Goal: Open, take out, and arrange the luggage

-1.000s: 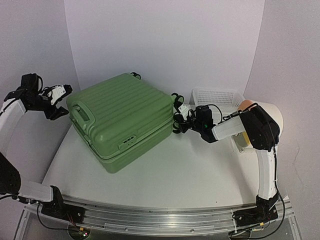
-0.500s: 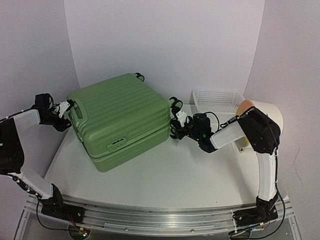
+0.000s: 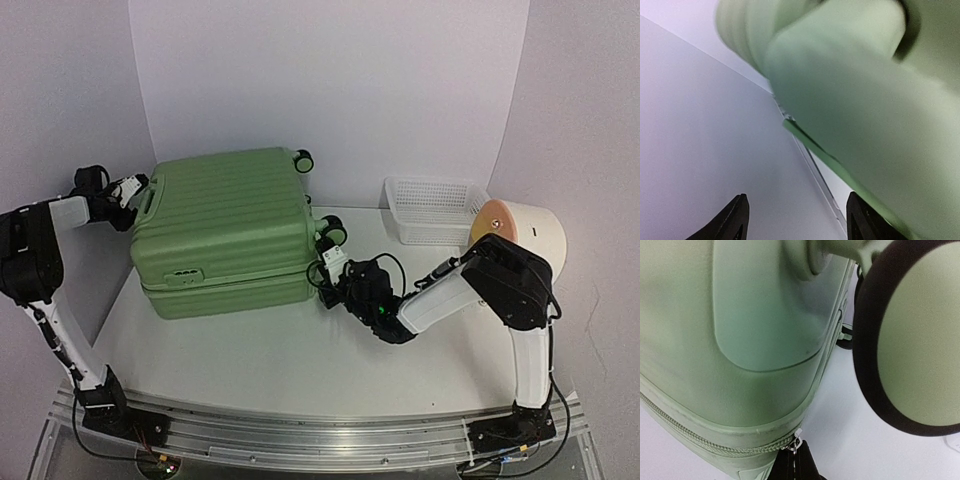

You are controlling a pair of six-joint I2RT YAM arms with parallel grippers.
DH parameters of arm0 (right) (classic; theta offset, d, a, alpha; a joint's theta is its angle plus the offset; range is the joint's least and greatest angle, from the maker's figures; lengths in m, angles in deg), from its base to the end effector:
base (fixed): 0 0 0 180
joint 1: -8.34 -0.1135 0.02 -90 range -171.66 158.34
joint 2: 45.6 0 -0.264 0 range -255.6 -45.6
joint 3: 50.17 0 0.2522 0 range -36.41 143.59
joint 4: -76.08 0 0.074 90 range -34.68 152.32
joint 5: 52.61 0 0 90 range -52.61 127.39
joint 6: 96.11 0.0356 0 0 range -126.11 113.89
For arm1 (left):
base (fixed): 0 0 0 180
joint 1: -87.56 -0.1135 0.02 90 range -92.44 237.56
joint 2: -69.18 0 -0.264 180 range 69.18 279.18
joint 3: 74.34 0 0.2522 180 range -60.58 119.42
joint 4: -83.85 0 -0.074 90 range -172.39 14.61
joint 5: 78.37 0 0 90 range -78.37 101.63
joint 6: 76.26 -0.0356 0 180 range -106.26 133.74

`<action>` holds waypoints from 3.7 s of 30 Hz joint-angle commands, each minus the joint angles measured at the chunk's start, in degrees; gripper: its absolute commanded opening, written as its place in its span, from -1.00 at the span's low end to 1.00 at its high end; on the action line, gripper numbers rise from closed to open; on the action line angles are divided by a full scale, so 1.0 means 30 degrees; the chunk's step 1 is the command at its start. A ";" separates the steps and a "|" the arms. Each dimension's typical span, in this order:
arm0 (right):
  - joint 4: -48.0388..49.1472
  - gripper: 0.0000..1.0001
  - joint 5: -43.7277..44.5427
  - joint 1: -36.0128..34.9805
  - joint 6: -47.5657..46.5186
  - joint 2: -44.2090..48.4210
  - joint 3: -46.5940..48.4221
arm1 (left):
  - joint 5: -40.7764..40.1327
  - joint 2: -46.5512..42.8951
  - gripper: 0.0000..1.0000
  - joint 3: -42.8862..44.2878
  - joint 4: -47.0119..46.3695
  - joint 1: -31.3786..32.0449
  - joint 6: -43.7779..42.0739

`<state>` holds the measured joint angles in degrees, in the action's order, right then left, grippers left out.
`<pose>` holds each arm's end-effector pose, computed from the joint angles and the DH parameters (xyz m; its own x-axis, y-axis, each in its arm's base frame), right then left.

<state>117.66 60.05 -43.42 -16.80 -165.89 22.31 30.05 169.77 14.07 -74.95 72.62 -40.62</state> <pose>0.2762 0.3283 0.1430 0.0245 -0.2455 -0.9691 -0.4917 0.8410 -0.2255 0.3942 0.0936 0.2605 -0.3014 0.7176 -0.6279 0.4380 0.6891 0.5773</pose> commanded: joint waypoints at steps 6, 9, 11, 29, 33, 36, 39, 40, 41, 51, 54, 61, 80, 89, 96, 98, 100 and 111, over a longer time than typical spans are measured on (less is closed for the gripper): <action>0.3441 -1.00 -0.2197 -0.4040 0.2413 -0.1452 0.2867 | 0.5873 0.0162 0.59 0.3711 0.2079 0.1757 0.0416; 0.3391 -1.00 -0.1310 -0.4045 0.1996 -0.1450 0.2789 | 0.5093 -0.0096 0.66 0.4607 0.3076 0.1158 0.0283; 0.3251 -1.00 -0.0897 -0.3998 0.1326 -0.1293 0.2569 | 0.4676 -0.0334 0.68 0.4960 0.3880 0.0498 0.0130; 0.0968 -1.00 -0.1764 -0.3280 -0.2002 -0.1833 0.2406 | 0.7163 -0.3011 0.58 1.0994 1.5510 1.0266 0.0212; 0.0017 -1.00 -0.1405 -0.3200 -0.3385 -0.2213 0.2572 | 0.4799 -0.1280 0.60 1.1635 1.5239 1.4717 0.2122; -0.0519 -1.00 -0.0984 -0.2995 -0.4771 -0.2485 0.2713 | 0.4271 0.0493 0.63 1.2861 1.5912 1.6833 0.3309; -0.0789 -1.00 -0.0503 -0.2734 -0.5991 -0.2376 0.2511 | 0.4381 0.2410 0.64 1.4945 1.6951 1.7503 0.4579; -0.0858 -1.00 -0.0494 -0.2665 -0.6203 -0.2253 0.2331 | 0.4318 0.2879 0.64 1.5511 1.7197 1.7550 0.4854; -0.0934 -1.00 -0.0502 -0.2603 -0.6392 -0.2141 0.2212 | 0.4206 0.3292 0.64 1.5945 1.7444 1.7603 0.4926; -0.1327 -1.00 -0.0653 -0.2558 -0.6321 -0.1851 0.1932 | 0.2073 0.5144 0.77 1.6214 1.9995 1.8849 0.2966; -0.1313 -1.00 -0.0695 -0.2561 -0.6254 -0.1876 0.1944 | 0.1835 0.5367 0.76 1.6367 2.0811 1.8927 0.2299; -0.1304 -1.00 -0.0779 -0.2559 -0.5810 -0.1951 0.2135 | -0.0849 0.5434 0.62 1.4999 1.8687 1.9155 0.1907; -0.0865 -1.00 -0.1748 -0.2525 -0.3338 -0.1402 0.1636 | -0.2722 0.4139 -0.86 1.1864 1.6837 1.9298 -0.0705; 0.2380 -1.00 -0.3635 -0.2578 0.3033 -0.1532 0.0729 | -0.4656 -0.0411 -1.00 0.5182 0.6357 1.9305 -0.0644; 0.4496 -1.00 -0.3295 -0.2798 0.7092 -0.2483 0.0990 | -0.5649 -0.1145 -1.00 0.3483 0.2575 1.9335 0.1360; 0.4965 -1.00 -0.2995 -0.2785 0.8263 -0.2670 0.1065 | -0.5935 -0.1255 -1.00 0.3073 0.1880 1.9334 0.1998; 0.4976 -1.00 -0.2681 -0.2798 0.9076 -0.2739 0.1200 | -0.6171 -0.1328 -1.00 0.2782 0.1143 1.9308 0.2472; 0.4962 -1.00 -0.1726 -0.3281 1.2167 -0.3953 0.2290 | -0.2461 0.0270 -1.00 0.5027 0.3284 1.7648 0.7512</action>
<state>131.64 56.62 -52.28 7.02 -176.23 27.64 16.29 168.35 24.31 -59.01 133.31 -37.15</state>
